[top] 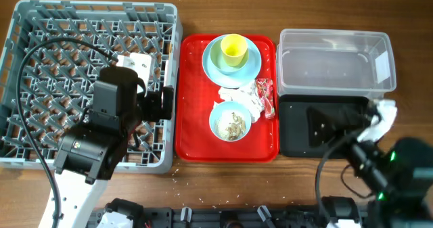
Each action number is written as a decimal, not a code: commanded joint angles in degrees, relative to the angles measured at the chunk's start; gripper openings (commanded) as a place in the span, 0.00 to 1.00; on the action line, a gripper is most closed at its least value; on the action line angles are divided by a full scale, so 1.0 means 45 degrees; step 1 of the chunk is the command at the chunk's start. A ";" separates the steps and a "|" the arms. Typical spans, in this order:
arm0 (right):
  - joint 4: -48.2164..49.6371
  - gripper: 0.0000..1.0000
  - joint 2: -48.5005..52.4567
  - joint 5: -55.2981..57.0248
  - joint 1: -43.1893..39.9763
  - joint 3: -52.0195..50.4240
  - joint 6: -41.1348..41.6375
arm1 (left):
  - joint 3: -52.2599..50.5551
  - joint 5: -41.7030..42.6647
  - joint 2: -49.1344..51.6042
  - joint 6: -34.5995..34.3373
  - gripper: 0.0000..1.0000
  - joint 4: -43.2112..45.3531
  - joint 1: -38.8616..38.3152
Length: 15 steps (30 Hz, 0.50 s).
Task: Sort waste into correct bins and load items into the dishwasher rack
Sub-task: 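Reach the right gripper to the rim of the light-blue bowl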
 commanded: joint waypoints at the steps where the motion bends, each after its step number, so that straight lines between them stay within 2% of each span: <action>1: -0.1166 1.00 0.3075 -0.1078 -0.0029 0.2497 -0.1054 | 0.0083 0.0155 -0.0019 0.0058 1.00 0.0034 0.0019; 2: -0.1117 0.97 0.3667 -0.2331 -0.0029 0.2608 -0.1064 | 0.0083 0.0155 -0.0024 0.0058 1.00 0.0034 0.0019; 4: -0.1447 0.72 0.4663 -0.3725 0.0126 0.2594 -0.1656 | 0.0083 0.0155 -0.0024 0.0058 1.00 0.0034 0.0019; 5: -0.1846 0.65 0.5207 -0.3342 0.0515 0.2574 -0.2025 | 0.0083 0.0155 -0.0024 0.0058 1.00 0.0034 0.0019; 7: -0.2220 0.61 0.5945 -0.2108 0.1520 0.2477 -0.2244 | 0.0083 0.0155 -0.0019 0.0058 1.00 0.0034 0.0019; 10: -0.1977 0.50 0.7480 0.0015 0.4692 0.2404 -0.1977 | 0.0083 0.0155 -0.0024 0.0058 1.00 0.0034 0.0019; 12: -0.1098 0.49 0.8597 0.1768 0.6834 0.2404 -0.1030 | 0.0083 0.0155 -0.0019 0.0058 1.00 0.0034 0.0019; 15: -0.0185 0.49 1.0054 0.3303 0.8655 0.2404 -0.0214 | 0.0083 0.0155 -0.0024 0.0058 1.00 0.0034 0.0019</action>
